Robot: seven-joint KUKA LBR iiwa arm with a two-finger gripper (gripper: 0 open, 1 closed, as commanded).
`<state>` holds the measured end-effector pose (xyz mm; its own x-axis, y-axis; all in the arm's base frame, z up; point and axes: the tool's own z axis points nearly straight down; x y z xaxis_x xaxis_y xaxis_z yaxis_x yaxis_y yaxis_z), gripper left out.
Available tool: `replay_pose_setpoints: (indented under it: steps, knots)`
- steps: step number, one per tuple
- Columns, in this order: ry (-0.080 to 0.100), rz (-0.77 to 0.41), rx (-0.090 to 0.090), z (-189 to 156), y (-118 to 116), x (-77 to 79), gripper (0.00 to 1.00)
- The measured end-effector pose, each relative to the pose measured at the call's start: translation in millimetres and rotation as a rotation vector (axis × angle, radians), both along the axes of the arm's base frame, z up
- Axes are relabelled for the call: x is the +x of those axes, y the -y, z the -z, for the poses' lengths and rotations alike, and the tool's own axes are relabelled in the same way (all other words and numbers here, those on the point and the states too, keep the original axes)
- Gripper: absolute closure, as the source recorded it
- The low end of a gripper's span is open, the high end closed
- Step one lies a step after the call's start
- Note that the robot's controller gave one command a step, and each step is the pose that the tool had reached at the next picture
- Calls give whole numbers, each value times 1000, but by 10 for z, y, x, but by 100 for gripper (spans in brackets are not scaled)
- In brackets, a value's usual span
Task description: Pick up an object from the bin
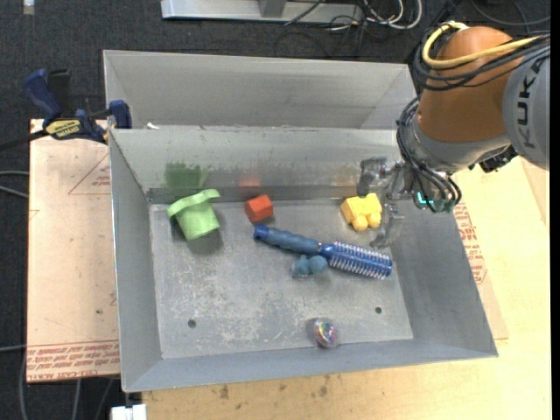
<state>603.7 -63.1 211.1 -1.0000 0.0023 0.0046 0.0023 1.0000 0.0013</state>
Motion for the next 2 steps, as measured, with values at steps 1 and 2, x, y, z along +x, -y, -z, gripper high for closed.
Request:
replay_pose_setpoints:
  steps: [1, 2]
  knots:
    - [-1, 227, 1, 1193, -465, -497, 0]
    - [7, 227, 0, 1156, -449, -473, 100]
